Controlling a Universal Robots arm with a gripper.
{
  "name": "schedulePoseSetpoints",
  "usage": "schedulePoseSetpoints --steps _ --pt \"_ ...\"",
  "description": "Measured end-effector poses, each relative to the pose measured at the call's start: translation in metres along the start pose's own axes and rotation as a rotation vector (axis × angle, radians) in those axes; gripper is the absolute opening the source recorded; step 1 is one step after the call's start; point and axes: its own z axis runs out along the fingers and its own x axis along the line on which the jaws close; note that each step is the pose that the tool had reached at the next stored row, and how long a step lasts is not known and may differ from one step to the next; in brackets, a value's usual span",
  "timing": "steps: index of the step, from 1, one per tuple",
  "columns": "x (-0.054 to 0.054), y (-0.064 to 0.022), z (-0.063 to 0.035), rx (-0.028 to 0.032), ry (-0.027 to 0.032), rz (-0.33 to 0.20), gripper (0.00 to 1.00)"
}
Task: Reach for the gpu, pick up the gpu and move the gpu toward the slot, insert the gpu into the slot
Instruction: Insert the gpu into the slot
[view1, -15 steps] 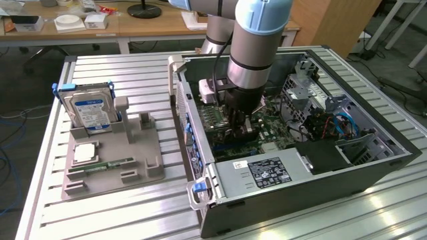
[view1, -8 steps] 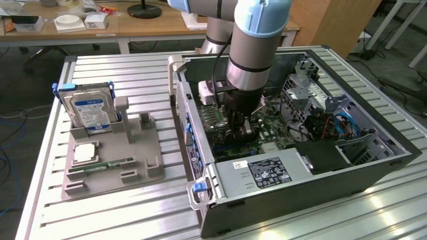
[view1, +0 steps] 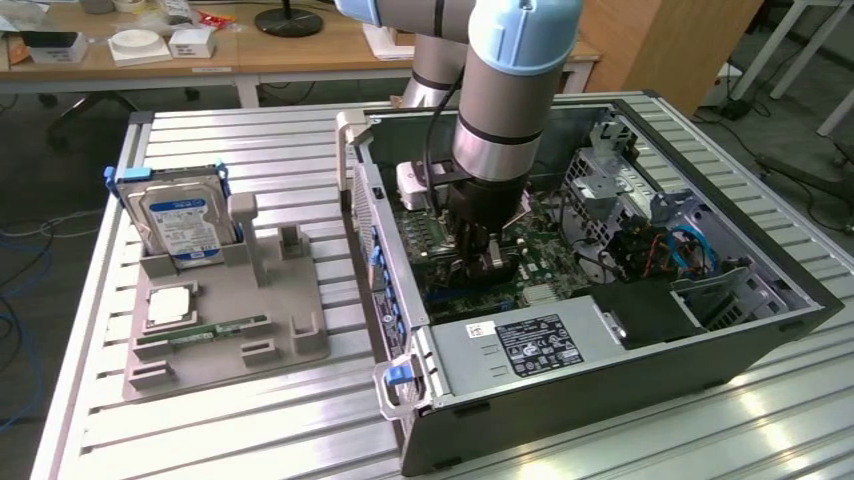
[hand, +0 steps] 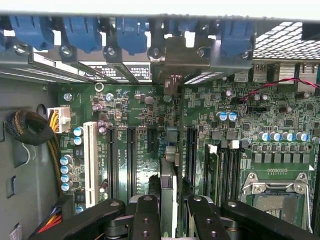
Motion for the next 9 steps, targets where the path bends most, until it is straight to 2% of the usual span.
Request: schedulePoseSetpoints --steps 2,9 --pt "-0.0003 0.0 -0.0027 -0.0004 -0.0021 0.0 0.26" --pt "-0.0002 -0.0001 -0.005 -0.0018 -0.0007 0.0 0.26"
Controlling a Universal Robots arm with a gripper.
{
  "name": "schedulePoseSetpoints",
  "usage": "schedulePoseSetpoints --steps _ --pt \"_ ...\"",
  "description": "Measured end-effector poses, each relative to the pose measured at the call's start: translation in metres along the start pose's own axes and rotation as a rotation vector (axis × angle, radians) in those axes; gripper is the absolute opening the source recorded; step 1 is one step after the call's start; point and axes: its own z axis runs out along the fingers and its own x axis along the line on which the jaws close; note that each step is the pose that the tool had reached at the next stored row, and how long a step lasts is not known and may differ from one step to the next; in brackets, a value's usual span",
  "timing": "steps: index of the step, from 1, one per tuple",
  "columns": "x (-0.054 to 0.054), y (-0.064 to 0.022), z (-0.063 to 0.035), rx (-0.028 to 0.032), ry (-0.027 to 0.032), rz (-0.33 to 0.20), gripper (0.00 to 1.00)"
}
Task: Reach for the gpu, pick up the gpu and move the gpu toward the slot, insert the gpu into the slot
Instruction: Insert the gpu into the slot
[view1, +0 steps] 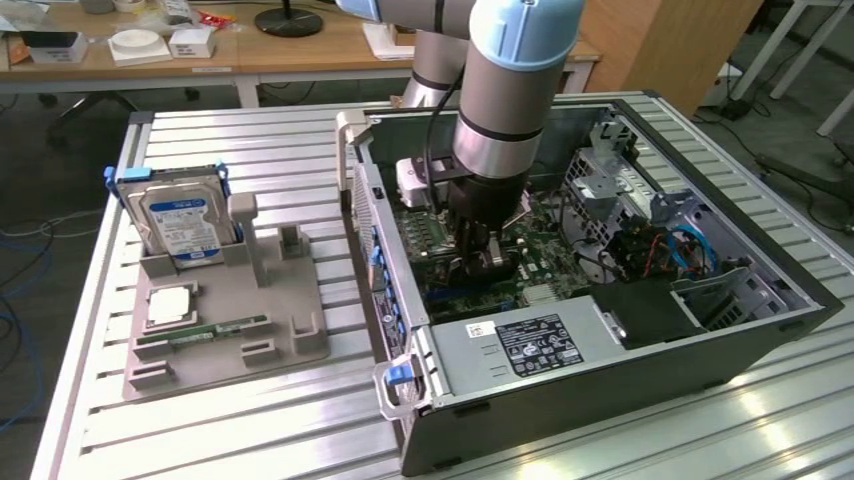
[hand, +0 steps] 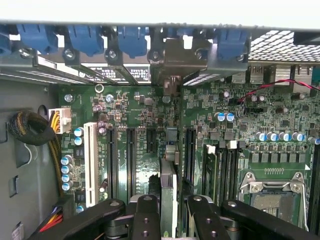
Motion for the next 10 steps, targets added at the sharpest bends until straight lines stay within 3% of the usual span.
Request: schedulePoseSetpoints --steps 10 --pt "-0.0001 -0.0001 -0.0023 0.0004 0.0 0.0 0.26"
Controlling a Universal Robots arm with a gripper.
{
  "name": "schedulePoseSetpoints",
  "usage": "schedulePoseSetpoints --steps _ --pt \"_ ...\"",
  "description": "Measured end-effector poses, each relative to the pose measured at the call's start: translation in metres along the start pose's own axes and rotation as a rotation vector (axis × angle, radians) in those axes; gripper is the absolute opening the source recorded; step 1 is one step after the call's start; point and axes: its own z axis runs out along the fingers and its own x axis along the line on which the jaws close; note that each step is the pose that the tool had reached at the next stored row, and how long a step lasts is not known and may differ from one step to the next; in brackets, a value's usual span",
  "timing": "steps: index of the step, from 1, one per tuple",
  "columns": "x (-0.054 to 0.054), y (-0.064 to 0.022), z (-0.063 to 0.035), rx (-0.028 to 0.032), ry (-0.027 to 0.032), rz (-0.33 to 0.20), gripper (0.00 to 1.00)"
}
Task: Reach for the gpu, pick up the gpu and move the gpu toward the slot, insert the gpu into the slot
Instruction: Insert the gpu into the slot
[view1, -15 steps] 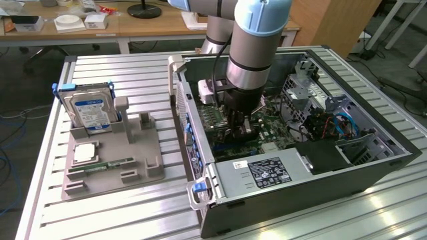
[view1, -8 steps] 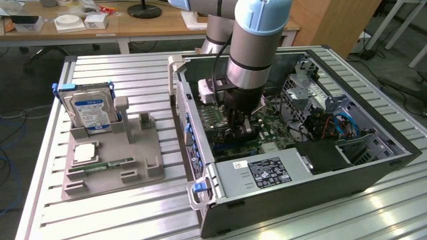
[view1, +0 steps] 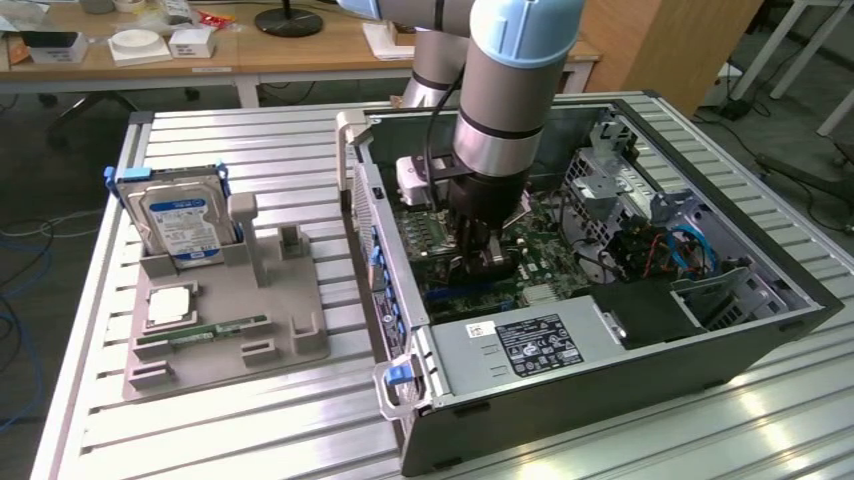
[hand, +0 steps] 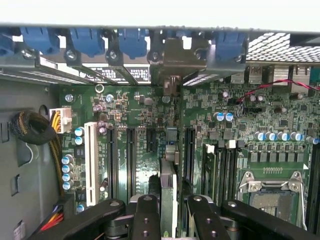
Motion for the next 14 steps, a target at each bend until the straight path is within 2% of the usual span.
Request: schedulePoseSetpoints --steps 14 --pt "0.0 0.0 0.0 0.0 0.0001 0.0 0.26"
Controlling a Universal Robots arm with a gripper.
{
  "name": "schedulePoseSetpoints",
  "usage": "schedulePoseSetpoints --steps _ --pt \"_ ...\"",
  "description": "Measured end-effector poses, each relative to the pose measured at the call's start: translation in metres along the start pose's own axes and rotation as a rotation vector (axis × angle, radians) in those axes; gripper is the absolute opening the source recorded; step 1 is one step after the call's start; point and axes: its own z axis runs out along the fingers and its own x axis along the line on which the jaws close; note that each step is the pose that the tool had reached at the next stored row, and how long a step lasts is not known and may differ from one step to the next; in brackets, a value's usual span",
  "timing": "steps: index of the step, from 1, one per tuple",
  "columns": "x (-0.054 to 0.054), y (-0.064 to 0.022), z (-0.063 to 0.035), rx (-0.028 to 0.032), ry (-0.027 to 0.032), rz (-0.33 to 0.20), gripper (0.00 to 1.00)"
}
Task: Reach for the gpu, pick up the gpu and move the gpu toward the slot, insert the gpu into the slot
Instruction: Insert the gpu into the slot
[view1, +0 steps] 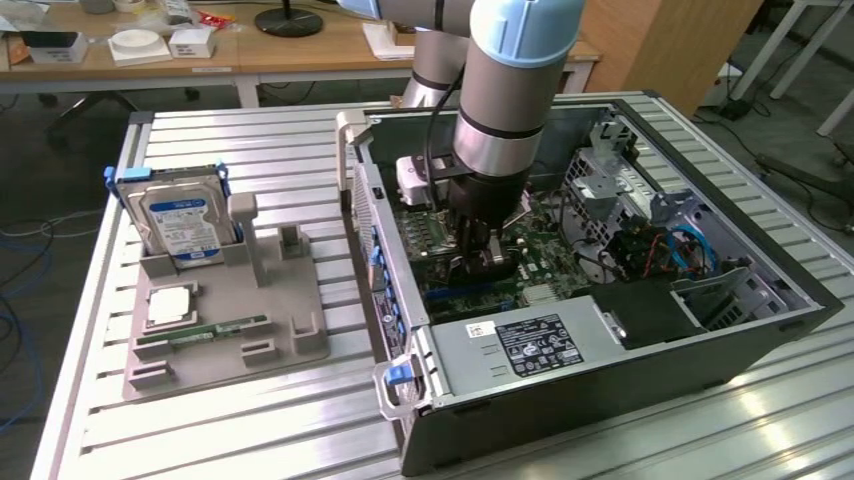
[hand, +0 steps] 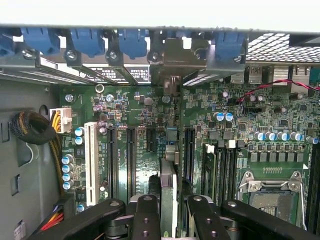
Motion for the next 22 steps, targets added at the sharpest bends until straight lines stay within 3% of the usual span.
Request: schedulePoseSetpoints --steps 22 --pt "0.0032 0.0 0.0 0.0002 0.0001 0.006 0.26"
